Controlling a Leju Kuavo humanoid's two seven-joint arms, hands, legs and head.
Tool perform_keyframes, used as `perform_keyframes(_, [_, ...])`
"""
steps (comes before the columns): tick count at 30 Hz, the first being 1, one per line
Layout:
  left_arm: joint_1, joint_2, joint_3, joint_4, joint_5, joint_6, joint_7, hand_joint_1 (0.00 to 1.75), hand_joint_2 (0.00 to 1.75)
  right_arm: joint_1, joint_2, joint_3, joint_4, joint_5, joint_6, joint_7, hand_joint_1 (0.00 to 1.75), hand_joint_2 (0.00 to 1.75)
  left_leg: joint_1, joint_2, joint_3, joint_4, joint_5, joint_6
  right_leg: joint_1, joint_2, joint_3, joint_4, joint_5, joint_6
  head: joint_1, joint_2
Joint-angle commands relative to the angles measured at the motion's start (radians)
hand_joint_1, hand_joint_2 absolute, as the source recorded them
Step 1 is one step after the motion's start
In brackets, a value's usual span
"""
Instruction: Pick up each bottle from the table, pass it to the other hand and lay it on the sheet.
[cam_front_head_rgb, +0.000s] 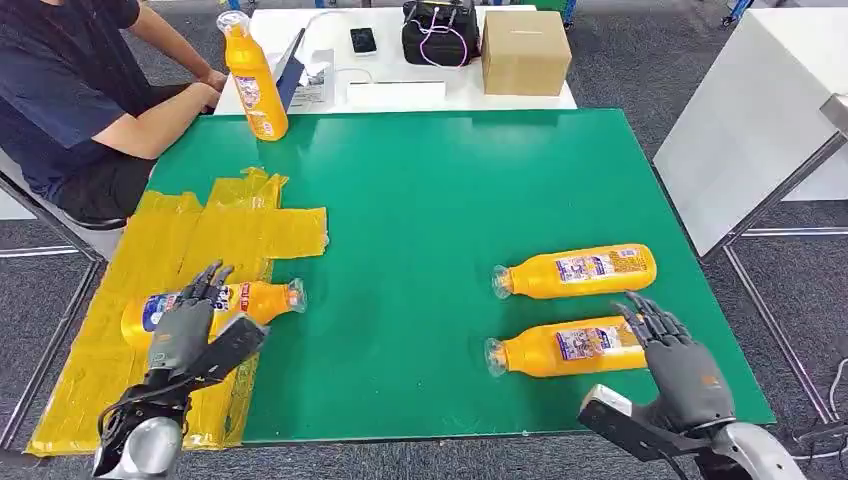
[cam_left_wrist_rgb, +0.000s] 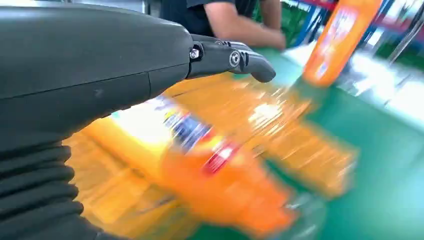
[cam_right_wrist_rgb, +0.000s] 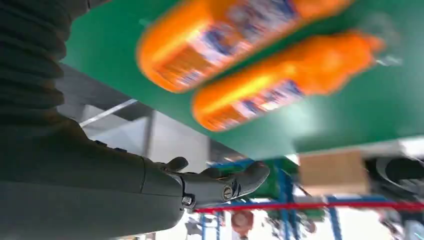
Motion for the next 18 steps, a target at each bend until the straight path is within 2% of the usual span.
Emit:
perform_keyframes(1, [0.043,-0.106,0.111,-0.135,0.207,-0.019,-0.076,0.00,0.00,0.110,-0.044,-0.079,0.067,-0.026,0.016,0.013,0.00,1.75,0.001,0.001,0.005,0.000,-0.003,0.000,0.001,0.000,0.006,-0.001,-0.002,0.000,0.000,0.000])
perform_keyframes(6, [0.051,-0.103,0.099,-0.134,0.230,-0.020,-0.083,0.00,0.00,0.110,-0.066,-0.078,0.106,-0.025,0.011,0.000,0.00,1.75,0.000,0.001,0.005,0.000,-0.002,0.000,0.001,0.000,0.006,-0.002,-0.001,0.000,0.000,0.000])
perform_keyframes(14, [0.051,-0.093,0.084,-0.119,0.282,-0.026,-0.087,0.00,0.00,-0.043,-0.031,-0.038,0.225,-0.007,0.034,0.009,0.00,1.75,0.001,0.004,0.006,-0.001,-0.001,0.000,0.001,0.003,0.005,-0.003,0.000,0.000,0.000,0.000])
perform_keyframes(18, [0.048,-0.096,0.083,-0.116,0.295,-0.025,-0.087,0.00,0.00,-0.085,-0.021,-0.013,0.251,0.005,0.048,0.012,0.00,1.75,0.001,0.004,0.007,-0.001,-0.002,0.000,0.001,0.003,0.007,-0.003,0.000,0.000,0.000,0.000])
